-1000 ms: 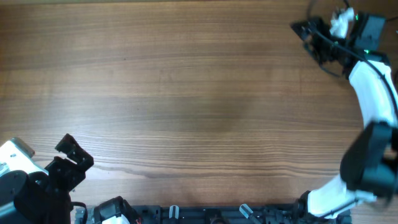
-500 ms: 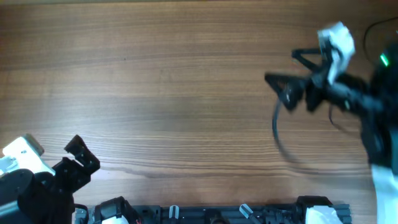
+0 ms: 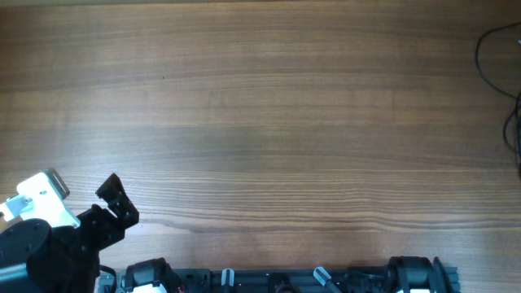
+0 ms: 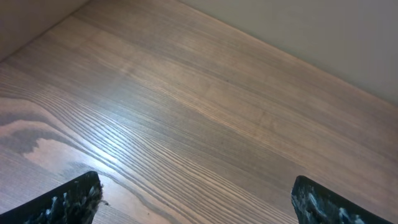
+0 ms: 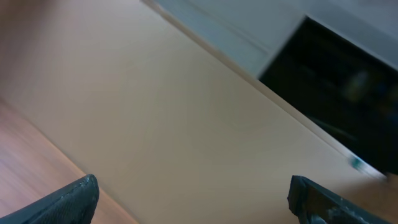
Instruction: Untangle cables
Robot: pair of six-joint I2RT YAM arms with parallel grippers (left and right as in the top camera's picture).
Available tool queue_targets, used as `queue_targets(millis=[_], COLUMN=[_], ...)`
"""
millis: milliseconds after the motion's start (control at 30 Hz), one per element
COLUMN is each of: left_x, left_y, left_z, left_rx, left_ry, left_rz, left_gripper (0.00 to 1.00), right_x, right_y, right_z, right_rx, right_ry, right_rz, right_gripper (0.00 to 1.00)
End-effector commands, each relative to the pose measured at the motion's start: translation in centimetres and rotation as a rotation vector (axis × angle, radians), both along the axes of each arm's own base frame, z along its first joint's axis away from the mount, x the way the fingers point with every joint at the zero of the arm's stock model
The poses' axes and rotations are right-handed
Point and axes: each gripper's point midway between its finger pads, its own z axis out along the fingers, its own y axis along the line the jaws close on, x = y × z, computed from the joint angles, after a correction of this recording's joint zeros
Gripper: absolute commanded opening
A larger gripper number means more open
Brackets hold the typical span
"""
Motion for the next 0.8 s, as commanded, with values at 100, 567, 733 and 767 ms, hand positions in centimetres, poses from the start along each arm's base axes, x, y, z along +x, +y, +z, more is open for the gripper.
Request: queue_targets(millis=[100,567,733,767], left_x=[0.0,-0.1,-0.2,-0.2], left_y=[-0.3,-0.5,-0.5,-0.5], left_z=[0.5,0.2,0.1,0.1], left_rx=[0.01,0.003,0.001,0.001], left_ry=[-0.016,-0.004,0.001,0.001], left_rz=[-0.026,-0.032,-0.032,-0.032], left_gripper=[1.0,1.0,1.0,1.0], right_x=[-0.7,-12.0,-10.0,-8.1], right_y=[-0.9,0.6,0.3,0.3], right_z=[-2.4,1.0,2.1,1.2], right_rx=[0.014,0.054,-0.006,-0.006], right_ry=[0.058,-0.115,-0.168,-0.12], right_rz=[-0.052,0.043,0.007,0.007], right_gripper=[1.0,1.0,1.0,0.99])
